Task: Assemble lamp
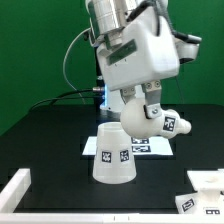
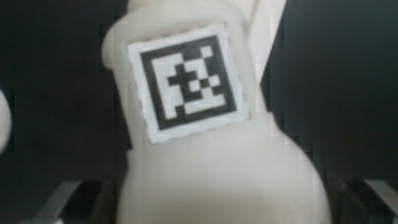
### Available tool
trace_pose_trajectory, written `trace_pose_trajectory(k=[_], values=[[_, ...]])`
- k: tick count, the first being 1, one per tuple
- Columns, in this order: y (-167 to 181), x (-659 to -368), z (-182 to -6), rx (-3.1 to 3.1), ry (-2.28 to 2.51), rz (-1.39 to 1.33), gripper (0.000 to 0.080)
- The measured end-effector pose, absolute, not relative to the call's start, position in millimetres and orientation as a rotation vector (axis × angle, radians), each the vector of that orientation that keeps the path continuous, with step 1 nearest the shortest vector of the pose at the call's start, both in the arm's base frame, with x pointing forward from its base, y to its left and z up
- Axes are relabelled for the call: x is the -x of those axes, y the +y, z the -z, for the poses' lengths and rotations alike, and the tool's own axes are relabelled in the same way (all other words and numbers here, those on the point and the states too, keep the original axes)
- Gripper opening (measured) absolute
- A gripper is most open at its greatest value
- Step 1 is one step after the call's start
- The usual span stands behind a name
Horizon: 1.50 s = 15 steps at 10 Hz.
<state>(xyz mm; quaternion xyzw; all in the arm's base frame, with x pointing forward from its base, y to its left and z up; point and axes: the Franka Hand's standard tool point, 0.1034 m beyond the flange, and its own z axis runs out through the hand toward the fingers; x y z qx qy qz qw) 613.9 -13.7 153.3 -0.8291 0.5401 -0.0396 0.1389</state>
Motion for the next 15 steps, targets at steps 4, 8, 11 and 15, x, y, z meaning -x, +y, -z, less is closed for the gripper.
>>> trace_pose_trajectory(k=[4,8,11,15], values=[[-11.3,-611.6,-151.7,2.577,1.271,0.167,0.0567],[75.7,-572.6,-149.2,2.879,0.754,0.200,0.0567],[68.5,-573.0,-147.7,2.938,0.548,0.216,0.0567],[97.4,-505.0,-97.8,3.040,0.492,0.061,0.0567]])
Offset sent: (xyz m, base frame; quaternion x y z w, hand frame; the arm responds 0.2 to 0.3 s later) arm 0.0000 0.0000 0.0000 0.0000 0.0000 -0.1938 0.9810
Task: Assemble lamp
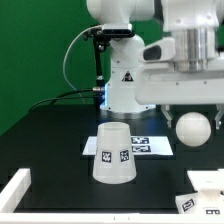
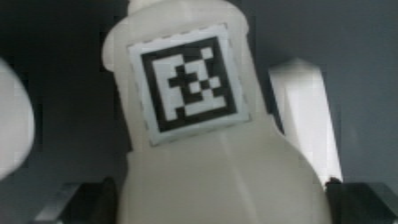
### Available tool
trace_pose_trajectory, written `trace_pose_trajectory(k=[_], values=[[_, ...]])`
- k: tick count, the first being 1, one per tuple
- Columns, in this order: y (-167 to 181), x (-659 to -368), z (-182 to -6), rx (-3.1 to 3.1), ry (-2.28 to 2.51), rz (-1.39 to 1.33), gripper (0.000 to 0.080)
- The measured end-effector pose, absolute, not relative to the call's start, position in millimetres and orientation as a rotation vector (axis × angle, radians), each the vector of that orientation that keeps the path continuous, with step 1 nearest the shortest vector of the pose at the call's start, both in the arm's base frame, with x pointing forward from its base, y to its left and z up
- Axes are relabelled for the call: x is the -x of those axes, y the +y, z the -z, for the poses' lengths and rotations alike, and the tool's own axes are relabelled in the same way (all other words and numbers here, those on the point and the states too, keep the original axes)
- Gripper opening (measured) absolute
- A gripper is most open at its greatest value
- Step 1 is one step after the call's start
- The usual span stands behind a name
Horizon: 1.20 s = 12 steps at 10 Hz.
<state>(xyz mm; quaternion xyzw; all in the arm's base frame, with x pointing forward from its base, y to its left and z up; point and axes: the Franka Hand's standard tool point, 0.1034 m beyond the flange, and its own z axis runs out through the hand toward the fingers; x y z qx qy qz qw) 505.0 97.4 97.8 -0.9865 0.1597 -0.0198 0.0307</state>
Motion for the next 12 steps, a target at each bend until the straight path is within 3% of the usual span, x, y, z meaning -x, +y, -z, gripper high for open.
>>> trace_pose_trajectory(k=[5,8,12], values=[[93.3,-497.4,-89.9,3.052,0.459,0.080,0.0567],[53.8,-466.4,-53.3,3.062,0.446,-0.018,0.0567],[53.7,-466.5,-53.3,3.062,0.446,-0.017,0.0567]])
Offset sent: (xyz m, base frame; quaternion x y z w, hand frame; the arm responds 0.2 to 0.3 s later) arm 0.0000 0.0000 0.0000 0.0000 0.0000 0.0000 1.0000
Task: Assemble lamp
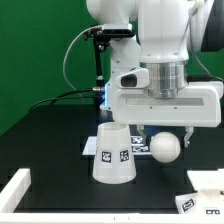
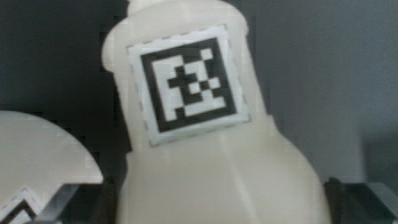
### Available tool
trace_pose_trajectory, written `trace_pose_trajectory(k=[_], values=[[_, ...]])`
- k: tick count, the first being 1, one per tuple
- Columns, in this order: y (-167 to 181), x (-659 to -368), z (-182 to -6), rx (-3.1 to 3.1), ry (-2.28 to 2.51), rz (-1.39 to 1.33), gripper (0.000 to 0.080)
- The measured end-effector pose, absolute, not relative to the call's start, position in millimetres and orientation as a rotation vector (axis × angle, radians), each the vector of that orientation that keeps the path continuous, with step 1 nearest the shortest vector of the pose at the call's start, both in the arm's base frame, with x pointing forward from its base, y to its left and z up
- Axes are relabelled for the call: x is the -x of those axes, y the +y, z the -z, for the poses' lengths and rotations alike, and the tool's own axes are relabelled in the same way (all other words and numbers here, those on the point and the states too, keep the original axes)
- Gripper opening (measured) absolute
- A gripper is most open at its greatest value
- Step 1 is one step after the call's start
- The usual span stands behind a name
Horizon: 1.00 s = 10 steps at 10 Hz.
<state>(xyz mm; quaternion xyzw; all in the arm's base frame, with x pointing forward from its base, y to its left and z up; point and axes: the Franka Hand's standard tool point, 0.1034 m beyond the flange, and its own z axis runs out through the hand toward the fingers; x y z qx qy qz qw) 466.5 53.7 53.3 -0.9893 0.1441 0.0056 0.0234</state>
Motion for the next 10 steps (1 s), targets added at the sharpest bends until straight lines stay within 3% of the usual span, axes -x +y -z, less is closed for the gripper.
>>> trace_pose_trajectory(k=[7,10], values=[[53.0,-468.7,-53.4,3.064,0.447,0.000,0.0567],[86.4,-468.7,-65.7,3.077,0.358,0.001,0.0567]])
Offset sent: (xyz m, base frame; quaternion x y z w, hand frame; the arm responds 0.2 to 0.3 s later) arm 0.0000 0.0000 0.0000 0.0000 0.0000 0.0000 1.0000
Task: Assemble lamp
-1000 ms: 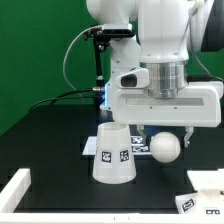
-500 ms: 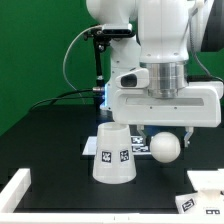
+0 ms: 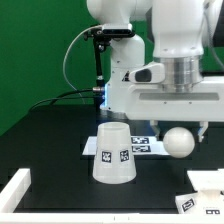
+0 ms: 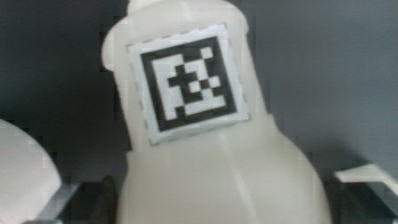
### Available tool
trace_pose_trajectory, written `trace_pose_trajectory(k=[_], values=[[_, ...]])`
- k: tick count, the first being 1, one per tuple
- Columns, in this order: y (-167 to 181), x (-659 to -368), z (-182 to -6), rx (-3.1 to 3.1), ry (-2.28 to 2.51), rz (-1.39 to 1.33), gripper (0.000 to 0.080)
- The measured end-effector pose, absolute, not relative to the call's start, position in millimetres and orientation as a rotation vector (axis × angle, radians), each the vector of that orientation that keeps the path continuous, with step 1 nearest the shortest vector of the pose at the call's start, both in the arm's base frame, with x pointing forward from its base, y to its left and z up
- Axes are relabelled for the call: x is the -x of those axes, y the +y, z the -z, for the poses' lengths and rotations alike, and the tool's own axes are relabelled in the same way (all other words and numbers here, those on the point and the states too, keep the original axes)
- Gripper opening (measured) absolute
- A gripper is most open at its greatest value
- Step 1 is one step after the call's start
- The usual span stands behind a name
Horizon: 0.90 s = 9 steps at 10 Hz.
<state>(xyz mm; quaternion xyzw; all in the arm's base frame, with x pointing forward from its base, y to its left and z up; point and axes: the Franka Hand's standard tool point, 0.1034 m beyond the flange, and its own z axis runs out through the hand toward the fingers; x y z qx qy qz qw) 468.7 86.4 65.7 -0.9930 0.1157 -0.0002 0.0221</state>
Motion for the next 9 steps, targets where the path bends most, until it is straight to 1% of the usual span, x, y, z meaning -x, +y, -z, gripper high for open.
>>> trace_pose_trajectory(k=[2,5,7,9], values=[[101.2,-465.5,-57.7,3.088,0.337,-0.017,0.0567],[106.0,-458.3,-32.7,3.121,0.300,-0.022,0.0567],[102.8,-458.5,-27.4,3.128,0.303,-0.013,0.0567],[99.0,-463.0,-27.2,3.130,0.309,0.031,0.0567]])
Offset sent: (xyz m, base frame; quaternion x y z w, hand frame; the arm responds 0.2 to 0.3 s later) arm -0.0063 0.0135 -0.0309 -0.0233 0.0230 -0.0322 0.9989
